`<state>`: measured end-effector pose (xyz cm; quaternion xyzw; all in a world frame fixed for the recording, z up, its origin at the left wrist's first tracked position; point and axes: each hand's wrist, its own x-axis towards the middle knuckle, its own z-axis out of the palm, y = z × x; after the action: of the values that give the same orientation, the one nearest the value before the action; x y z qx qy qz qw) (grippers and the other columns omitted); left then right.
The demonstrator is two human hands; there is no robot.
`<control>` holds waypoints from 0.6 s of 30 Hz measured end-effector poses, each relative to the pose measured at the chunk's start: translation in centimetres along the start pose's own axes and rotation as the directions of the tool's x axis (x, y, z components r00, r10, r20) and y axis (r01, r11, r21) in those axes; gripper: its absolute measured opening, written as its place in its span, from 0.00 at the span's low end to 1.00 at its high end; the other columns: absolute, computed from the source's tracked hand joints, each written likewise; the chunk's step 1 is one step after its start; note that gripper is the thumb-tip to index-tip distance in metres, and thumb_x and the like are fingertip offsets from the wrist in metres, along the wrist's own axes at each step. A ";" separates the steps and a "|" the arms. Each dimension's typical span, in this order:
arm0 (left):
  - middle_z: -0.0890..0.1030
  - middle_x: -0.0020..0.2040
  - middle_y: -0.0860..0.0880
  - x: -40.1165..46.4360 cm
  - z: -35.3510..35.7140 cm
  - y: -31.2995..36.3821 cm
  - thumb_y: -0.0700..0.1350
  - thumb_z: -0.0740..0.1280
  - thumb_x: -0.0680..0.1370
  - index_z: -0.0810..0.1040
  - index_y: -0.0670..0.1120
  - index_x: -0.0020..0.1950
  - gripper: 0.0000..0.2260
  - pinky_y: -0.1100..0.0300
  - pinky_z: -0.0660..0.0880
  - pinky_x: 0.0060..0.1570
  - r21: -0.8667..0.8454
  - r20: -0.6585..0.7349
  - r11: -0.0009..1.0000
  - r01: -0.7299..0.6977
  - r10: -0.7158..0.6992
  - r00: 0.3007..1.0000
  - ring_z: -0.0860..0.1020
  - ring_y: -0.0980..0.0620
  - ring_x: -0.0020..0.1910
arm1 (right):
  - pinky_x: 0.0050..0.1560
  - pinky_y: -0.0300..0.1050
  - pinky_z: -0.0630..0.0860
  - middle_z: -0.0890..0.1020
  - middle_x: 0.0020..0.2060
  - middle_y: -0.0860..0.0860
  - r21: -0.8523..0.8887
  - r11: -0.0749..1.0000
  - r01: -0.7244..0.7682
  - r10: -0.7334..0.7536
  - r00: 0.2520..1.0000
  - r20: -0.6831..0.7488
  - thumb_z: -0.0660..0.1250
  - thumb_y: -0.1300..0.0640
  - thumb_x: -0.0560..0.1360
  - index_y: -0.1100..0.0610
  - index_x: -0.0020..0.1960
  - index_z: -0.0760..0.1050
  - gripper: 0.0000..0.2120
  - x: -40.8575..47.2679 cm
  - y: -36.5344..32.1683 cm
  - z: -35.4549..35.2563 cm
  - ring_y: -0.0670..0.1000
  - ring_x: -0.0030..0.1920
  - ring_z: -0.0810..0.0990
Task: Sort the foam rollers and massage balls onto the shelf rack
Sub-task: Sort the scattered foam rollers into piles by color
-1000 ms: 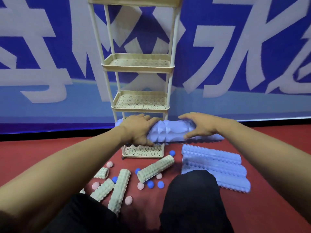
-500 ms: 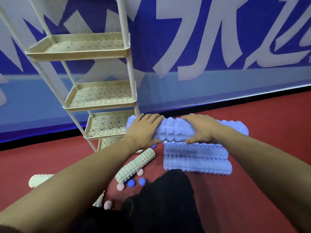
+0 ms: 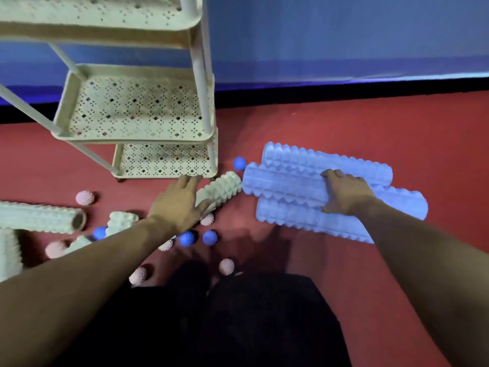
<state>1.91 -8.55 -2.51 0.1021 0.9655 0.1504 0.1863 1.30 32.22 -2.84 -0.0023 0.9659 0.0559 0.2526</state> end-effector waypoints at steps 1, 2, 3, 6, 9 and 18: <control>0.69 0.69 0.43 0.3 0.8 -0.6 0.59 0.62 0.79 0.61 0.47 0.76 0.30 0.43 0.71 0.64 -0.007 0.026 1.000 0.015 -0.015 1.000 0.71 0.38 0.66 | 0.60 0.56 0.71 0.72 0.65 0.52 -0.003 1.000 -0.004 0.004 1.000 0.017 0.78 0.39 0.60 0.51 0.72 0.61 0.47 0.8 0.1 0.9 0.59 0.61 0.76; 0.69 0.70 0.43 0.6 1.5 -1.1 0.60 0.62 0.79 0.61 0.47 0.77 0.30 0.44 0.70 0.65 -0.011 0.048 1.000 0.029 -0.029 0.998 0.71 0.38 0.67 | 0.61 0.56 0.69 0.73 0.65 0.52 -0.007 1.000 -0.008 0.008 1.000 0.030 0.78 0.40 0.60 0.52 0.72 0.61 0.47 1.5 0.3 1.6 0.59 0.61 0.76; 0.69 0.70 0.43 0.7 2.1 -1.4 0.60 0.61 0.79 0.61 0.47 0.77 0.30 0.44 0.70 0.66 -0.012 0.065 0.999 0.044 -0.043 0.997 0.71 0.38 0.67 | 0.62 0.55 0.69 0.73 0.65 0.52 -0.015 1.000 -0.012 0.013 0.999 0.044 0.78 0.41 0.60 0.52 0.71 0.62 0.46 2.0 0.4 2.3 0.59 0.62 0.75; 0.69 0.70 0.43 0.8 3.2 -1.7 0.64 0.56 0.76 0.62 0.46 0.76 0.34 0.46 0.68 0.67 -0.033 0.114 0.997 0.072 -0.068 0.991 0.70 0.38 0.68 | 0.62 0.54 0.68 0.76 0.63 0.54 -0.092 0.996 0.007 -0.001 0.998 0.067 0.78 0.38 0.60 0.55 0.69 0.63 0.45 2.8 0.4 3.9 0.59 0.62 0.74; 0.69 0.70 0.43 0.7 3.9 -1.7 0.64 0.56 0.78 0.62 0.47 0.76 0.32 0.46 0.68 0.66 -0.052 0.136 0.995 0.081 -0.073 0.988 0.71 0.39 0.67 | 0.63 0.53 0.67 0.74 0.65 0.55 -0.129 0.992 -0.014 0.024 0.997 0.077 0.78 0.41 0.61 0.56 0.70 0.62 0.46 2.9 0.3 4.6 0.59 0.65 0.73; 0.69 0.70 0.44 0.7 3.8 -1.9 0.62 0.58 0.78 0.61 0.47 0.77 0.32 0.46 0.68 0.65 -0.029 0.156 0.997 0.074 -0.068 0.985 0.70 0.40 0.67 | 0.73 0.55 0.60 0.71 0.69 0.53 -0.193 0.962 -0.195 0.223 0.965 0.138 0.74 0.51 0.68 0.58 0.72 0.56 0.40 2.5 0.6 5.0 0.55 0.71 0.67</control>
<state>2.50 -9.21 -6.69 0.0758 0.9484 0.1519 0.2679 1.57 33.46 -8.29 0.0819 0.9287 0.1683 0.3202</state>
